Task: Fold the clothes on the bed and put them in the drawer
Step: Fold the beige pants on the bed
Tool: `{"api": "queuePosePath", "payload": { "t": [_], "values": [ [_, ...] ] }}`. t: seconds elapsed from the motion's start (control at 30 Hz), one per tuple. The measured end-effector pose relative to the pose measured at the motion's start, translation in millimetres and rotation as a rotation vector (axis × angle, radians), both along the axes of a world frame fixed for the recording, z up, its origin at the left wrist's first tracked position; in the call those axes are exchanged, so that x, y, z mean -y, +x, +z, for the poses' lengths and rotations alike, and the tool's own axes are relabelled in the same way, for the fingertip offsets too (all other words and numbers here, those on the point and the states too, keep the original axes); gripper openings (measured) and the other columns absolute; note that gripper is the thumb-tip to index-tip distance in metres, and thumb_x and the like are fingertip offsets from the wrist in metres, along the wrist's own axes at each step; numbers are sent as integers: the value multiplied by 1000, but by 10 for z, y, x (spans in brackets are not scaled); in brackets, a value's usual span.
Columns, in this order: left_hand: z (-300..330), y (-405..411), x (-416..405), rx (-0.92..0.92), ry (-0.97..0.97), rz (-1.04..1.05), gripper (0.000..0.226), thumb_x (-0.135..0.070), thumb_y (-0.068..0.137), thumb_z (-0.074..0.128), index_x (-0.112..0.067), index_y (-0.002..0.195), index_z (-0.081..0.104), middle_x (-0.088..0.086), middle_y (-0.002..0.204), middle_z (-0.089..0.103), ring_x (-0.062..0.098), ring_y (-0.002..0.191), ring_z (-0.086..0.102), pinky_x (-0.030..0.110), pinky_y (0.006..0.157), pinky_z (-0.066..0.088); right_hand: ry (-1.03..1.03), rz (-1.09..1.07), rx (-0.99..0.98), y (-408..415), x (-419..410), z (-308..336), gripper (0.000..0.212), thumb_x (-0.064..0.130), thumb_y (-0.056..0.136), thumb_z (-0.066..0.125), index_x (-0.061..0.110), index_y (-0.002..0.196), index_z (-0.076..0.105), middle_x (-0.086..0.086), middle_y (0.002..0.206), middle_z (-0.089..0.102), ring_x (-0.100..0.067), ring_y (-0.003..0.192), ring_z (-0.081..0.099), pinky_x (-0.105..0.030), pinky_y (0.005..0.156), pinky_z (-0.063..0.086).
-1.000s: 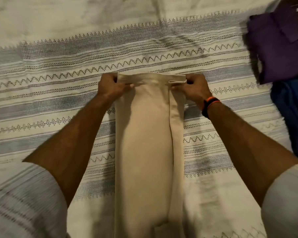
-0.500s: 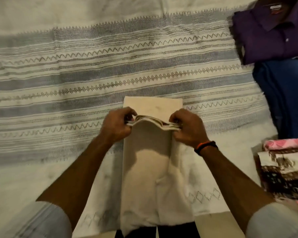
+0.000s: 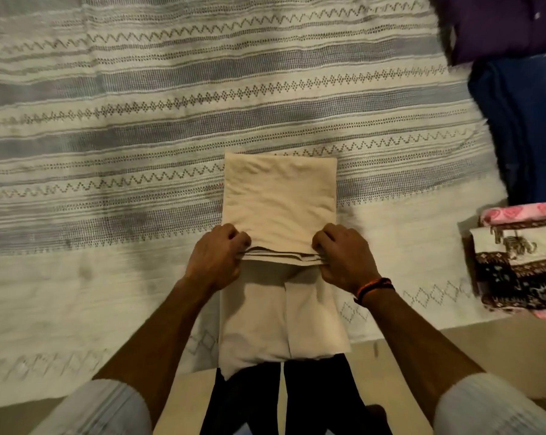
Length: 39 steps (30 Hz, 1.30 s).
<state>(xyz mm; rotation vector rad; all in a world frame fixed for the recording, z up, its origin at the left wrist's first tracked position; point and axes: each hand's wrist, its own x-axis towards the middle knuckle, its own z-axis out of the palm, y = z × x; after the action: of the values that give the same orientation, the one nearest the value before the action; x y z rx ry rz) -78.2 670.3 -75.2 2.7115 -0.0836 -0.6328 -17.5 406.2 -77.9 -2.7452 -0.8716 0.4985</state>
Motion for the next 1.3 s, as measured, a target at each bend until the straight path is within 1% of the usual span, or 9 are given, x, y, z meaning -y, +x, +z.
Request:
{"api": "queuePosePath", "payload": {
  "t": [0.17, 0.33, 0.5, 0.63, 0.8, 0.93, 1.03, 1.17, 1.3],
  "values": [
    [72, 65, -12, -445, 101, -113, 52, -19, 77, 73, -26, 125, 55, 2, 121, 57, 23, 109, 56, 35, 88, 49, -234, 66, -306, -13, -51, 32, 34, 40, 71, 61, 23, 100, 63, 1, 98, 61, -26, 88, 61, -32, 67, 45],
    [72, 362, 94, -122, -10, 132, 53, -15, 84, 69, -20, 134, 52, 7, 132, 56, 27, 116, 56, 39, 94, 48, 35, -149, -52, 177, -309, 39, 59, 51, 71, 78, 13, 113, 63, -9, 107, 66, -30, 95, 64, -38, 73, 52],
    [-102, 747, 182, -18, 150, 30, 121, -21, 64, 88, -6, 154, 9, 21, 161, 0, 39, 149, 5, 47, 122, 12, -295, -97, -166, 544, -523, -43, 158, 56, 43, 91, 0, 154, -6, -21, 162, -9, -36, 151, -4, -47, 123, 6],
    [-385, 908, 110, -204, 274, -4, 162, -39, 46, 95, -7, 150, -25, 15, 156, -35, 35, 145, -27, 54, 121, -3, -450, -112, -235, 674, -478, -298, 179, 64, 27, 90, -3, 147, -25, -22, 157, -28, -37, 147, -22, -50, 121, -7],
    [-593, 987, 58, -265, 311, -5, 177, -50, 34, 95, -6, 143, -37, 12, 151, -43, 32, 141, -36, 58, 118, -10, -451, -173, -272, 802, -536, -520, 188, 63, 15, 89, -3, 145, -28, -24, 156, -30, -40, 146, -24, -49, 118, -13],
    [-487, 1019, 74, -267, 244, 25, 173, -57, 34, 93, -5, 149, -26, 13, 157, -32, 34, 145, -27, 58, 117, -12, -319, -169, -311, 843, -461, -469, 180, 72, 22, 84, -4, 150, -18, -23, 159, -22, -39, 148, -18, -50, 120, -9],
    [-326, 1134, 20, -47, 108, 191, 129, -59, 59, 84, -5, 153, 14, 17, 158, 17, 35, 146, 16, 50, 120, 11, -60, -315, -201, 972, -324, -491, 137, 92, 56, 53, -1, 152, 21, -22, 157, 23, -37, 145, 22, -44, 119, 15],
    [-329, 1430, -149, 15, 79, 321, 59, -33, 85, 72, -18, 137, 46, 12, 138, 48, 31, 128, 41, 43, 107, 33, 56, -478, -169, 1281, -287, -535, 61, 48, 80, 66, 13, 129, 55, -14, 130, 54, -35, 122, 45, -38, 99, 32],
    [-276, 1642, -263, -83, 76, 343, 32, -27, 80, 77, -19, 110, 69, 8, 111, 69, 29, 107, 61, 46, 96, 49, 36, -494, -345, 1498, -323, -376, 40, 31, 68, 82, 16, 104, 73, -11, 106, 66, -27, 98, 61, -28, 78, 45]
  ]
}}
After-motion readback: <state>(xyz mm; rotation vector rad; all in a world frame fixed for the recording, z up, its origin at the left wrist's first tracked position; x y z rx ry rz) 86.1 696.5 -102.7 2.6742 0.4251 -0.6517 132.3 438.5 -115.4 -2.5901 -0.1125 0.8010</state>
